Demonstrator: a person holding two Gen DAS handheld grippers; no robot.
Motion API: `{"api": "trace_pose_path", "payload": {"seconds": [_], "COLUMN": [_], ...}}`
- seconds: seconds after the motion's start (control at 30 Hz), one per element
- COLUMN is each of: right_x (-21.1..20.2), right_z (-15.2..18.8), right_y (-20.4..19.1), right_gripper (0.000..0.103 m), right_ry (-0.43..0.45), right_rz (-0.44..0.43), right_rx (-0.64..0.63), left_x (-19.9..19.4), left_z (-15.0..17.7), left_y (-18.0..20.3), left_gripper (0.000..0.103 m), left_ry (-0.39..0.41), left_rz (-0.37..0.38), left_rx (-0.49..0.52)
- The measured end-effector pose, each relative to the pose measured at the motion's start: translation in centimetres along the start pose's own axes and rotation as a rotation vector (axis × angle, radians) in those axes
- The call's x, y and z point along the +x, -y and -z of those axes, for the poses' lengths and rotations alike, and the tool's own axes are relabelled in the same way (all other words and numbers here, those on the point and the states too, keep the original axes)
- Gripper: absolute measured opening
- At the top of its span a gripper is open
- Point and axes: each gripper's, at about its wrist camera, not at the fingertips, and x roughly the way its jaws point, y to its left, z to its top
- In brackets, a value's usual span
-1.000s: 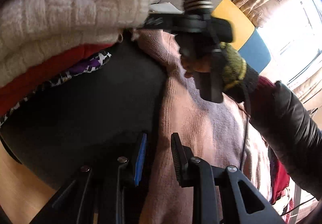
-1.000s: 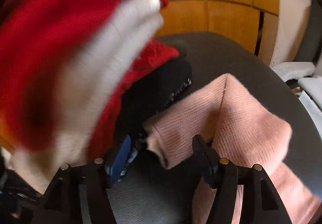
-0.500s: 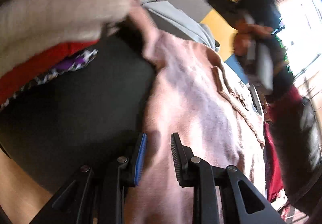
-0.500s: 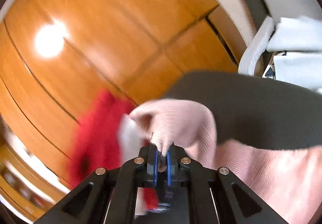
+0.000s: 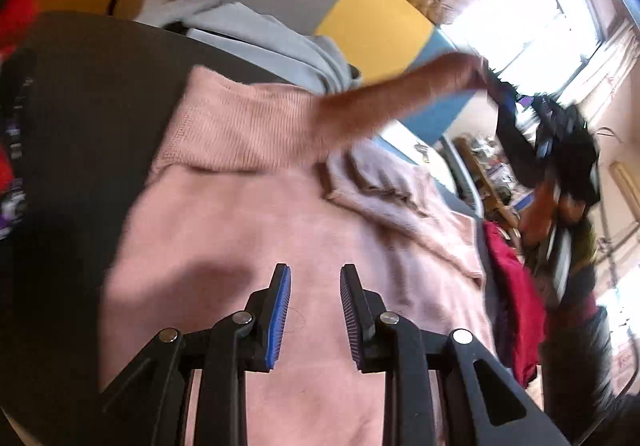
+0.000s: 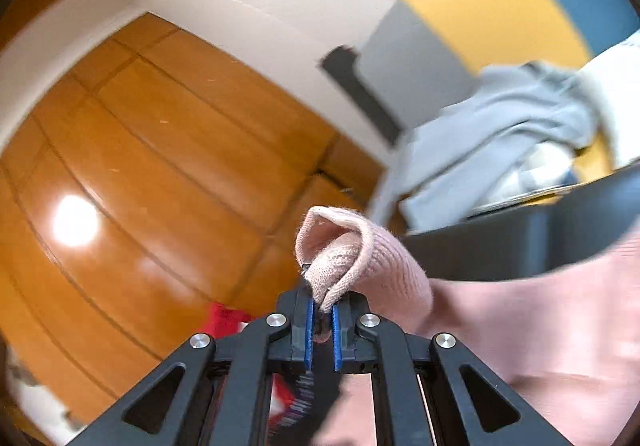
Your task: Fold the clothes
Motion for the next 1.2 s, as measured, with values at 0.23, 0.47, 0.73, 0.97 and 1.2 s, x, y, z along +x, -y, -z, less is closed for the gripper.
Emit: {"api": "trace_pose_path", "payload": {"seconds": [0.23, 0.47, 0.73, 0.97, 1.2], "right_x": [-7.9, -10.1, -10.2, -9.4, -9.5], "right_z": [1.7, 5.1, 5.3, 5.8, 1.8], "right_y": [8.0, 13.2, 14.1, 13.5, 7.6], "right_gripper": [0.012, 0.061, 0.053, 0.008, 0.008], "right_ry": [0.02, 0.006, 0.095, 0.071, 0.093], "right_rz": [0.208, 0.2, 0.238, 0.351, 0.216], "right_rx": [0.09, 0.248, 0.296, 0.261, 0.137], "left_x": [3.9, 5.8, 5.5, 5.6, 6.6], "left_z": [-0.9, -0.1, -0.5, -2.7, -3.8], "left_y": [1.8, 1.1, -0.5, -4.9, -7.2], "left_gripper": [0.026, 0.026, 0.026, 0.042, 0.057], "left_ry": [-0.036, -0.091, -0.039, 0.011, 0.054], "left_rz": [-0.064, -0.106, -0.061, 0.022, 0.126], "left_rx": [0.062, 0.067, -0.013, -0.255, -0.439]}}
